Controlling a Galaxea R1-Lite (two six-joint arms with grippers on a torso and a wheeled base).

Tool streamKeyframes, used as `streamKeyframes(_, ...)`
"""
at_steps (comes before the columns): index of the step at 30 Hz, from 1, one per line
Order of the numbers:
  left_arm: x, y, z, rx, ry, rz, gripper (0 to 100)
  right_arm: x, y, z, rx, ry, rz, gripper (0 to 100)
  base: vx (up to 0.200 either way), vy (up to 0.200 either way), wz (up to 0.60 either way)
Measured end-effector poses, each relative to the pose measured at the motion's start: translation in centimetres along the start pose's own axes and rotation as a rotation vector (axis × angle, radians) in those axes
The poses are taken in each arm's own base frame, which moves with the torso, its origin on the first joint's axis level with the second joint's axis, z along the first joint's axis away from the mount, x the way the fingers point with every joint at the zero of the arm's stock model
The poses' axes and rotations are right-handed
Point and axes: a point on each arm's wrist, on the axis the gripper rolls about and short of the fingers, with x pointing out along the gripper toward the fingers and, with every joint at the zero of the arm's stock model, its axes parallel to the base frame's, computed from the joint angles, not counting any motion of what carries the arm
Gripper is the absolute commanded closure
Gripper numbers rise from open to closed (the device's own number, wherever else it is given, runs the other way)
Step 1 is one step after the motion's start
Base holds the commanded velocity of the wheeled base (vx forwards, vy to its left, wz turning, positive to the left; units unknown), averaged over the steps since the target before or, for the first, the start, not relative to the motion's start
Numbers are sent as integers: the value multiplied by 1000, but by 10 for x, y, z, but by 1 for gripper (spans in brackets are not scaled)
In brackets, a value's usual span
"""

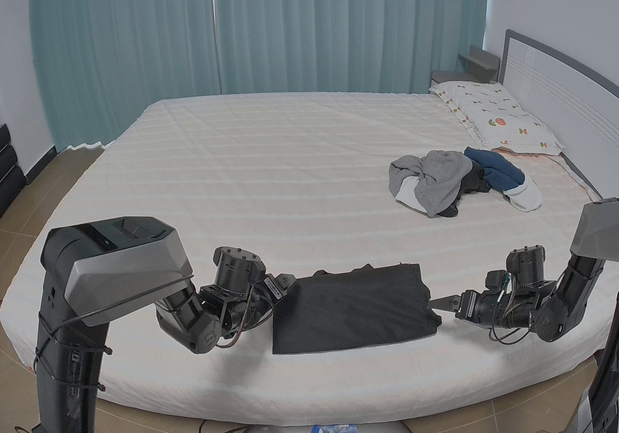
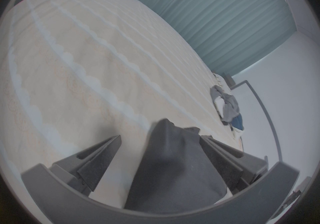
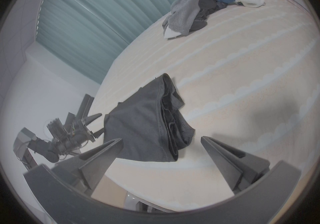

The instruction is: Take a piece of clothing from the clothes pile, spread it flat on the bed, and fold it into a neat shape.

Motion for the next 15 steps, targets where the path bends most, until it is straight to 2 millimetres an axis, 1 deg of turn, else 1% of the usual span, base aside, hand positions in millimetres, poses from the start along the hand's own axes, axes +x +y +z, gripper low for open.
streamKeyframes(3,-9,1,1,12,16,-42,0,-2,0,0,18,-19,22,0,0,0,0)
streamKeyframes(6,-13,1,-2,60,28,-54,0,-2,-1,-1,24,-14,47,0,0,0,0)
streamKeyframes(12,-11,-2,-17,175,58,-67,0,0,-3,-4,42,1,58,0,0,0,0)
streamKeyframes(15,-8,-1,-21,202,56,-74,0,1,-3,-4,58,3,58,0,0,0,0)
